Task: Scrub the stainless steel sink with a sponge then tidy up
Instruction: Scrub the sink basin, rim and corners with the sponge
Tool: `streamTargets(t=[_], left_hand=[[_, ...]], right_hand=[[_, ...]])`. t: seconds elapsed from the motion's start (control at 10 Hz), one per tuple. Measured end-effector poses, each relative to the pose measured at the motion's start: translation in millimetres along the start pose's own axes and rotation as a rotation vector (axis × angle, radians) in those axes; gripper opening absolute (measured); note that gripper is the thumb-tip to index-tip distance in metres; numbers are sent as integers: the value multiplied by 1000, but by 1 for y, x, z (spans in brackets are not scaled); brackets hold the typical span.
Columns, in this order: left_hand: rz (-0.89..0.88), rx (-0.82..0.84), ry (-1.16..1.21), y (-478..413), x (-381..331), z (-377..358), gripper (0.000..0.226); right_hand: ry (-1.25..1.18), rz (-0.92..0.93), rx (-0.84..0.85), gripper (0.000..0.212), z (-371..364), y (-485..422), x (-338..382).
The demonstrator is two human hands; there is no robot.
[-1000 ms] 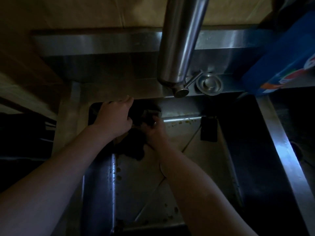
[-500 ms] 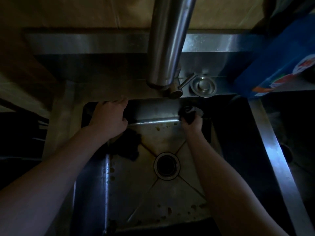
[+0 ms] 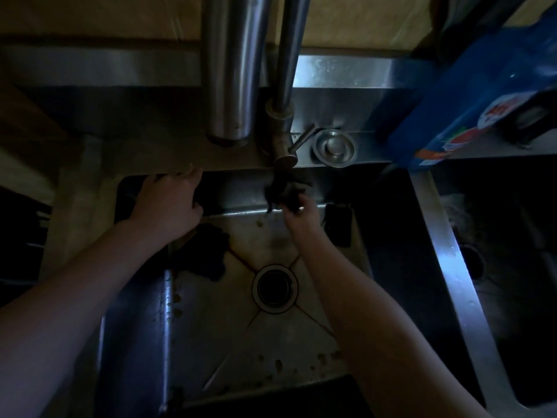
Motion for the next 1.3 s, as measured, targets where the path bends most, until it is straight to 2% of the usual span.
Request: streamTargets(t=[0.1,0.2,0.3,0.4,0.5,0.6,0.7,0.8,0.9,1.0,1.1,1.3], left_hand=[[23,27,6,3,2,-6,73],[48,89,-28,6,5,-16,77],[41,96,-24,10,-1,-17,74],[4,88,7,16,-18,-20,71],[-30,111,33,26,-36,-26,70],[-64,131,43,41,-52,-36,68],[-93,136,59,59,-62,-42,65],[-102,165,81,76,-66,-48,65],[-112,177,93,91,-64,-52,64],[-116,156,108,104,-58,-50,63],[-100,161,116,111,-51,-50,60],[-85,198,103,119,-48,-54,57]], right_hand=[[49,27,-43,41,61,-12,-8],[73,6,-195,37,116,-23,-14],[120,31,-162,39,136,-26,-13],[-282,-125,-267,39,131,-24,-12],[-456,-286,-377,30,135,-18,-14],[-436,-204,-332,28,146,-18,-12],[118,47,-134,36,168,-21,1],[746,290,215,45,176,-24,8],[1259,485,581,51,167,-15,2],[1575,554,731,56,158,-10,-5],[1643,439,801,55,155,3,-16],[1603,266,1023,36,162,74,-71]])
Point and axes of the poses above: each hand's wrist, its own y-axis away from the middle knuckle, its own z-axis out of the back of the hand, x = y × z, the point moved 6 cm from there along -y, towards the middle knuckle, and after that the axes turned 14 degrees about z, right-handed, at the moved point
